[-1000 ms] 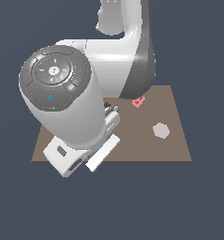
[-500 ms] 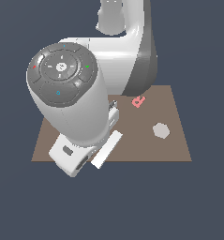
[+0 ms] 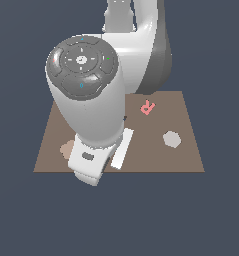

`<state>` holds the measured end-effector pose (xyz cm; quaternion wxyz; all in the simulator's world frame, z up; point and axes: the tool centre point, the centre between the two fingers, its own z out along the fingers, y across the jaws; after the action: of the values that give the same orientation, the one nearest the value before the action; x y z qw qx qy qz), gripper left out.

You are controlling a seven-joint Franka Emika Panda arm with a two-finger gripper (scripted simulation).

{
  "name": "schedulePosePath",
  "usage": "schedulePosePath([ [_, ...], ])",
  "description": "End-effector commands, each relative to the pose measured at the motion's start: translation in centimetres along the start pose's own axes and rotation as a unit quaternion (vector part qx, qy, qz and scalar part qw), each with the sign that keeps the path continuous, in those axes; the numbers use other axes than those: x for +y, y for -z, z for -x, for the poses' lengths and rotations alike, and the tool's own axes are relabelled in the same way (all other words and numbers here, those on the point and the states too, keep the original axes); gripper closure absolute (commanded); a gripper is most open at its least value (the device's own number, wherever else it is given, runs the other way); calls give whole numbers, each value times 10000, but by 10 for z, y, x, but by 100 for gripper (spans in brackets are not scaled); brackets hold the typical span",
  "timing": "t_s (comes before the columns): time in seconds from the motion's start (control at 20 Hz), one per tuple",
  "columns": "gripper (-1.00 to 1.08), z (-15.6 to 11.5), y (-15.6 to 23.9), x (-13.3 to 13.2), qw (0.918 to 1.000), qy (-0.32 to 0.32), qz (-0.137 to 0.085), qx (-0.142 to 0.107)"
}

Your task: Insert a designated object into the corresponding slot on a board.

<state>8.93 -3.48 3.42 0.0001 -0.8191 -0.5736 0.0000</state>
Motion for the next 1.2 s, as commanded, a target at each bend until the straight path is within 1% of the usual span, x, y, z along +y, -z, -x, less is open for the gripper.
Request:
schedulePosePath([
  [0.0,108,-1,1,-6,9990,453,4,1],
  [0.15,108,-2,1,-15,9943,1065,5,1],
  [0.25,108,-2,1,-21,9887,1498,6,2],
  [0.4,108,-1,2,-31,9769,2137,7,2],
  [0.55,108,1,2,-40,9612,2760,8,3],
  [0.7,108,4,3,-49,9417,3363,9,3],
  [0.85,108,9,3,-57,9190,3944,10,3],
  [1.0,108,14,3,-64,8931,4499,11,3],
  [1.15,108,20,4,-70,8644,5028,11,3],
])
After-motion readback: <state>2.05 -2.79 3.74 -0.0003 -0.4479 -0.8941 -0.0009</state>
